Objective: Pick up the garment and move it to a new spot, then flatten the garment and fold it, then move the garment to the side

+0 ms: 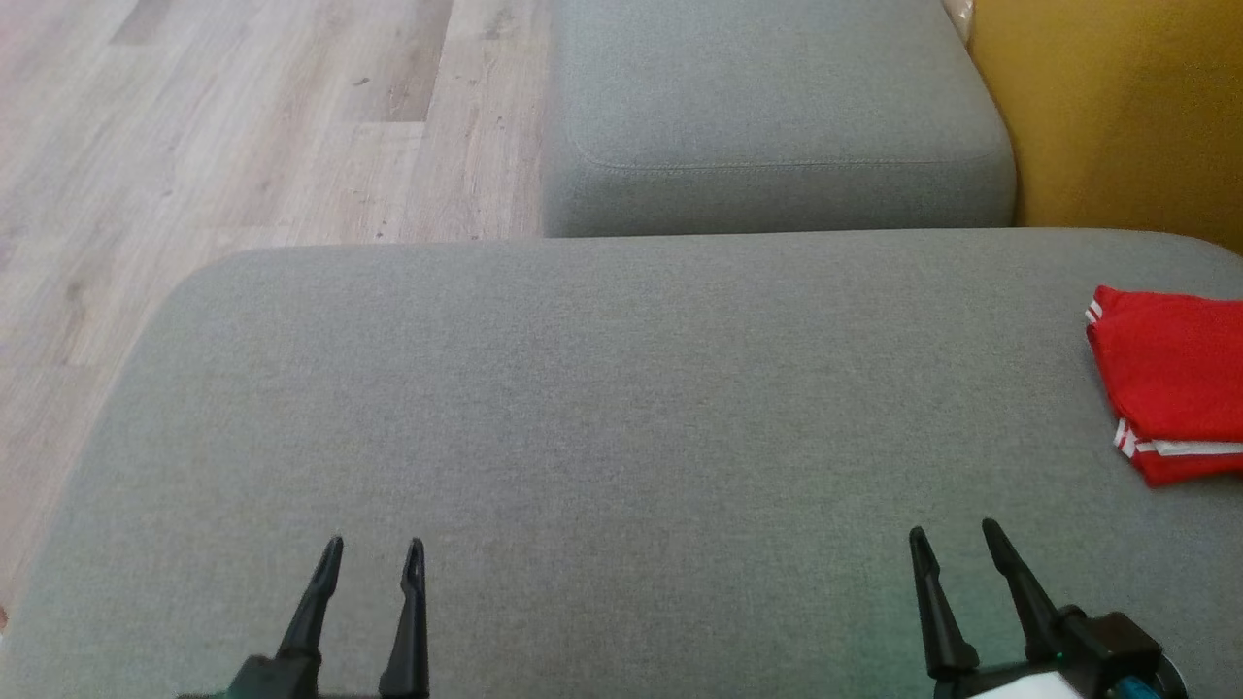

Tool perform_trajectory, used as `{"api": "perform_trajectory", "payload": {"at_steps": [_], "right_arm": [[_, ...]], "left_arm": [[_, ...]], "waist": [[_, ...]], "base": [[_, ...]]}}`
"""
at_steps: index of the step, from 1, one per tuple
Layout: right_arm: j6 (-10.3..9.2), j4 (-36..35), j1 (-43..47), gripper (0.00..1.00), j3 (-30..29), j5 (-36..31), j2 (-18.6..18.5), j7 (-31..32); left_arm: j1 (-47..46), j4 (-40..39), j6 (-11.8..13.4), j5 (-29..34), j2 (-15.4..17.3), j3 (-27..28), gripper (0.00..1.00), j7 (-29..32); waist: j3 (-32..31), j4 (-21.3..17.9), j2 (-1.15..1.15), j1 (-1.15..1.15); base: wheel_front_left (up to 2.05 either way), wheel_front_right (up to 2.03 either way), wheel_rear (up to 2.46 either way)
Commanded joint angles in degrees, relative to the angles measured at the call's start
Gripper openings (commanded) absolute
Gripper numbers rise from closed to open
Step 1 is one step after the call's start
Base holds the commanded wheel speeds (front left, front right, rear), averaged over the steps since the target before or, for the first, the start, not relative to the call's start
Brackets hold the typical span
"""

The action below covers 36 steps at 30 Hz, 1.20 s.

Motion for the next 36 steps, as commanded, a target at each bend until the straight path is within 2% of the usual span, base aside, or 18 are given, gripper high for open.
{"api": "perform_trajectory", "payload": {"at_steps": [1,17,18,21,36], "right_arm": [[0.20,-2.22,-1.66,1.00,1.00,-0.57,-0.31,-0.69],[0.20,-3.05,-1.39,1.00,0.82,-0.74,-0.03,-0.70],[0.00,-0.95,0.01,0.00,-0.25,-0.31,0.25,0.00],[0.00,0.99,0.27,0.00,-0.04,0.14,0.25,0.12],[0.03,1.30,-1.94,0.00,-0.75,11.10,-0.37,2.07]], "left_arm": [[-1.59,-2.12,-0.44,0.50,-0.29,1.46,1.00,-0.31],[-1.34,-1.03,-1.45,-0.29,-0.61,1.89,1.00,-0.31],[1.00,0.85,-1.45,-0.20,-0.08,0.15,0.00,0.00],[1.38,2.99,-1.47,-0.68,-0.10,0.00,0.00,0.07],[-1.57,4.60,-2.53,-12.14,0.48,1.32,0.00,1.98]], "waist": [[-0.02,-0.16,0.00,0.00],[0.36,-0.89,0.00,0.00],[0.36,-0.89,0.00,0.00],[0.44,-0.92,0.00,0.01],[1.36,-1.27,0.00,0.01]], "base": [[0.00,0.00,0.00],[0.00,0.00,0.00],[0.00,0.00,0.00],[0.00,0.00,0.00],[0.00,0.00,0.00]]}}
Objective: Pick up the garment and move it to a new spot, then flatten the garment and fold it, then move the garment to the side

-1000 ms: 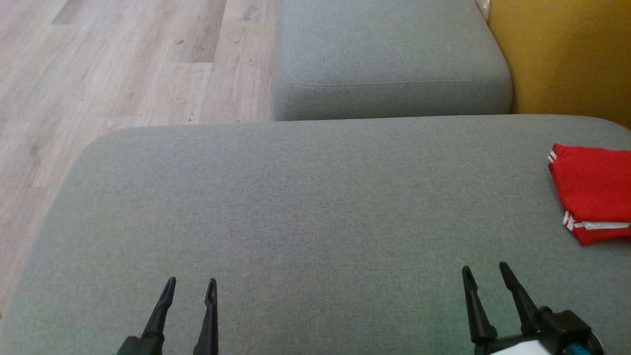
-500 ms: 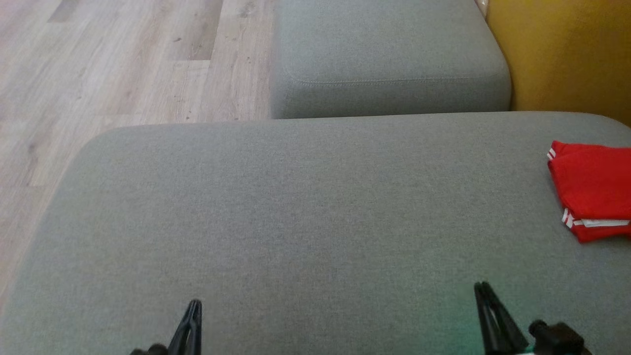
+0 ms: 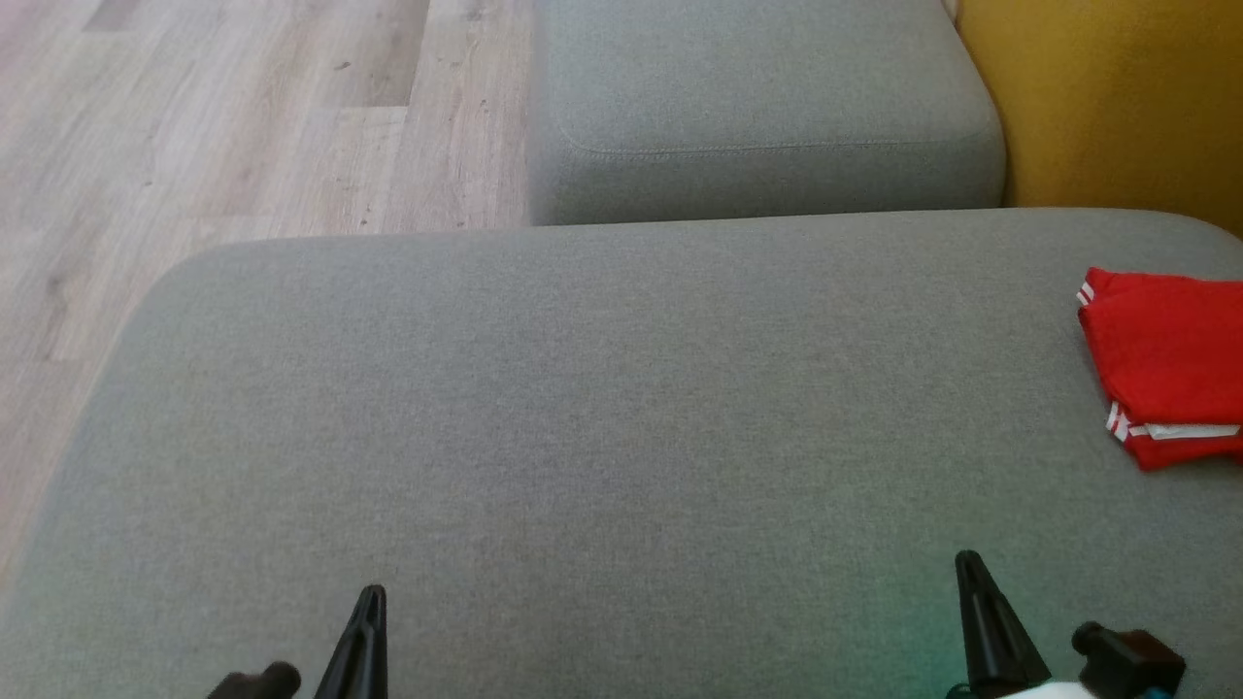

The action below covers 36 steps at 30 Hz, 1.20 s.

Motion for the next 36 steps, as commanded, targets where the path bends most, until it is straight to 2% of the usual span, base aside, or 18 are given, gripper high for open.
{"api": "perform_trajectory", "payload": {"at_steps": [1,36], "right_arm": [[0.03,-1.72,-3.01,0.00,-0.42,1.98,-0.65,0.31],[0.08,-1.10,-7.97,0.00,-2.74,26.46,-1.42,5.32]], "left_arm": [[-2.85,-1.42,-0.32,-1.88,0.55,1.01,0.00,0.44],[-9.68,2.51,-3.07,-27.49,1.23,4.57,0.00,5.38]], "waist": [[0.09,-0.04,0.00,0.00],[2.24,-0.84,0.00,0.00]], "base": [[0.00,0.00,0.00],[0.00,0.00,0.00]]}}
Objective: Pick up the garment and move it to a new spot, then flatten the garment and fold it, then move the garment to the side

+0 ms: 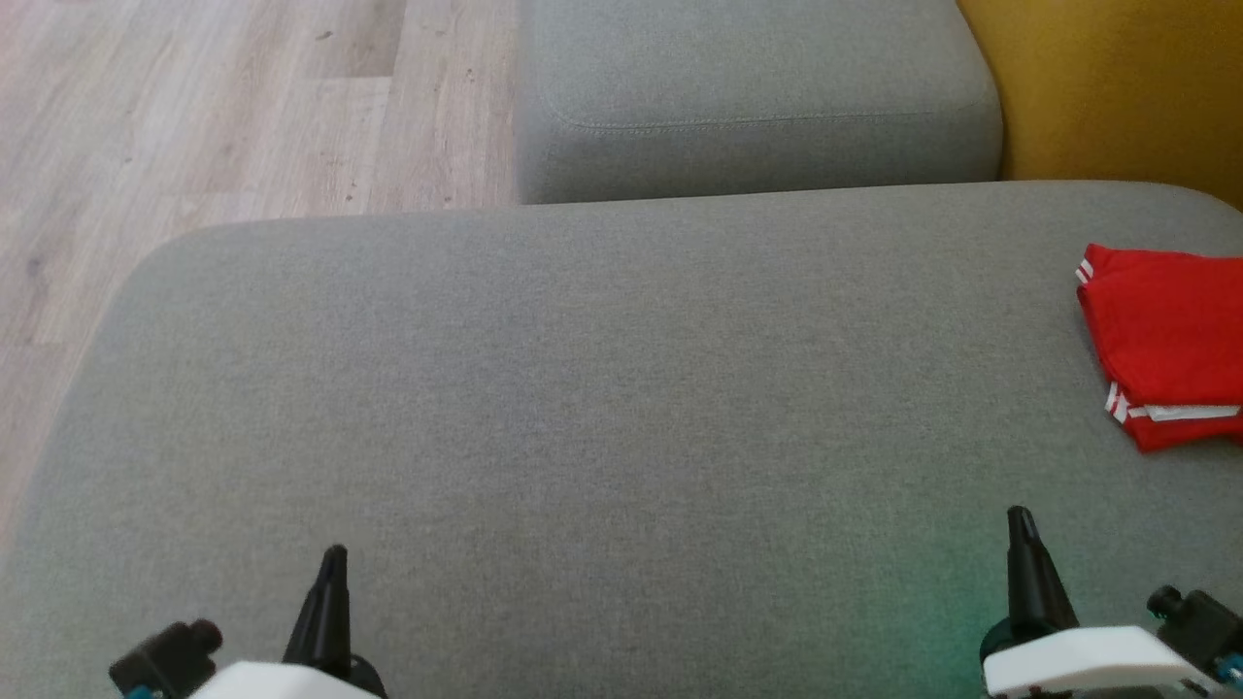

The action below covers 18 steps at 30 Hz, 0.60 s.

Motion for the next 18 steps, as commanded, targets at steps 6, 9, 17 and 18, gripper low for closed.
{"api": "perform_trajectory", "payload": {"at_steps": [6,9,17,18], "right_arm": [[0.10,-1.54,-4.21,0.00,-0.29,5.65,-1.30,1.35],[0.11,-1.49,-4.64,0.00,-0.53,7.71,-1.33,1.82],[0.12,-1.35,-5.77,0.00,-1.21,13.17,-1.40,3.08],[0.12,-1.35,-5.77,0.00,-1.21,13.17,-1.40,3.08]], "left_arm": [[-4.79,-0.99,-0.82,-5.72,0.88,2.10,0.00,1.24],[-5.37,-0.67,-1.05,-7.87,0.89,2.47,0.00,1.71],[-6.90,0.17,-1.65,-13.55,0.91,3.46,0.00,2.98],[-6.90,0.17,-1.65,-13.55,0.91,3.46,0.00,2.98]], "waist": [[0.43,-0.16,0.00,0.00],[0.61,-0.23,0.00,0.00],[1.10,-0.41,0.00,0.00],[1.10,-0.41,0.00,0.00]], "base": [[0.00,0.00,0.00],[0.00,0.00,0.00],[0.00,0.00,0.00],[0.00,0.00,0.00]]}}
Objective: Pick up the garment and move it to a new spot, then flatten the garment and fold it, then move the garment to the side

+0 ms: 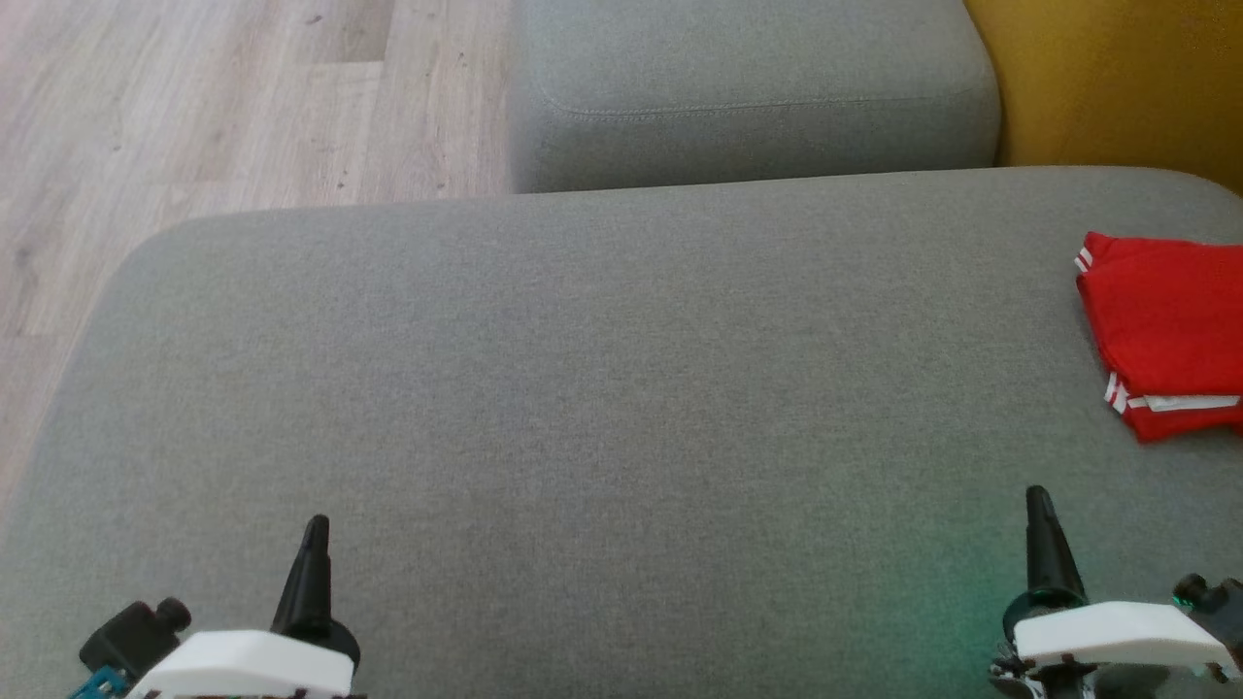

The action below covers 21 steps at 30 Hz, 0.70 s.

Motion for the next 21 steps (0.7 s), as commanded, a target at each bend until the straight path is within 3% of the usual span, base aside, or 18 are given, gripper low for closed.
{"api": "perform_trajectory", "payload": {"at_steps": [1,21], "right_arm": [[0.12,-1.66,-3.29,0.00,0.24,1.61,-1.25,0.27],[0.15,-1.28,-6.15,0.00,-1.58,15.19,-1.33,3.54]], "left_arm": [[-3.25,-1.49,-0.66,-1.60,0.83,1.62,0.00,0.26],[-7.10,0.66,-2.18,-15.74,0.78,4.27,0.00,3.56]], "waist": [[0.07,-0.03,0.00,0.00],[1.30,-0.49,0.00,0.00]], "base": [[0.00,0.00,0.00],[0.00,0.00,0.00]]}}
